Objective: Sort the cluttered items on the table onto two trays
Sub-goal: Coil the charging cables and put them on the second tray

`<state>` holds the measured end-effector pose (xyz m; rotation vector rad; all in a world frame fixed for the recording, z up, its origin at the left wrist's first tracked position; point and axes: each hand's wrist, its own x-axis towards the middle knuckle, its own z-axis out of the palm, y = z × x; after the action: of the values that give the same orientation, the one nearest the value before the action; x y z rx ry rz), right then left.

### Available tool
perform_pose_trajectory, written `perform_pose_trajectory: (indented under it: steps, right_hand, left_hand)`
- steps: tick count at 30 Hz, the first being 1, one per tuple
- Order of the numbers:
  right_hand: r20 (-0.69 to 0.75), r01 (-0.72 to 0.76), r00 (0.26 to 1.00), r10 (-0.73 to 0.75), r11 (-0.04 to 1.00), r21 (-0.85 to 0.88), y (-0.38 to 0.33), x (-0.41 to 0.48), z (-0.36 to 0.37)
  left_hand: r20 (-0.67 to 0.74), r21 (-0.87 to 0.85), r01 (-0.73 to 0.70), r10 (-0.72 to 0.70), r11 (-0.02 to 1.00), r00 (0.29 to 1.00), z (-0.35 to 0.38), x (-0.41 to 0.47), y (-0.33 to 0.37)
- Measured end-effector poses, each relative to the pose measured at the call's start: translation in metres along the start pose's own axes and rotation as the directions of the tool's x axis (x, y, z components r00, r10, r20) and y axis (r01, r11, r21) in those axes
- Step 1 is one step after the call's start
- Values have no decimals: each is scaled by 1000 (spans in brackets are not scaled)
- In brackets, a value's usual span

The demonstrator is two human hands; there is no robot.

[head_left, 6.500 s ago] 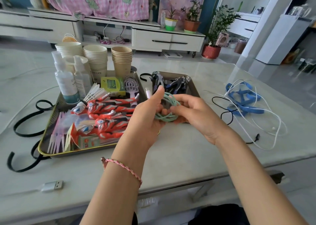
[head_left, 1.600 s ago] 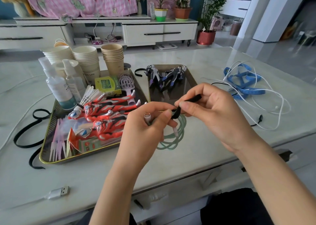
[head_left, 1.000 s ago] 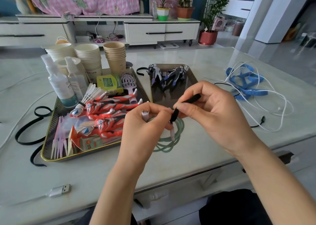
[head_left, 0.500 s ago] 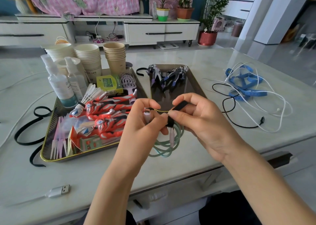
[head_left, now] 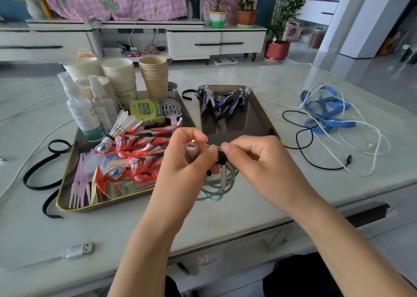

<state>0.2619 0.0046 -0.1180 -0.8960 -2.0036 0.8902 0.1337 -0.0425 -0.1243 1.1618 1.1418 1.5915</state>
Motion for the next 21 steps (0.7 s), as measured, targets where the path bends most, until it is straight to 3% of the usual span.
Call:
perform_pose_trajectory:
  steps: [8,14,17,21]
  right_hand:
    - [90,-43,995,43,999,3,0,-3,-4]
    - [117,-200,976,185,971,129,3,1,3]
    - [191,-336,938,290,895,292,4,3,5]
    - [270,-512,857,439,666,543,5,4,4]
  left_hand:
    - [-23,135,-34,38,990,999,2,2,-5]
    - [-32,181,-7,13,984,999,5,2,-9]
    - [-16,176,17,-14,984,1000,5,2,-7]
    - [26,190,10,-15,982,1000,3,3,-5]
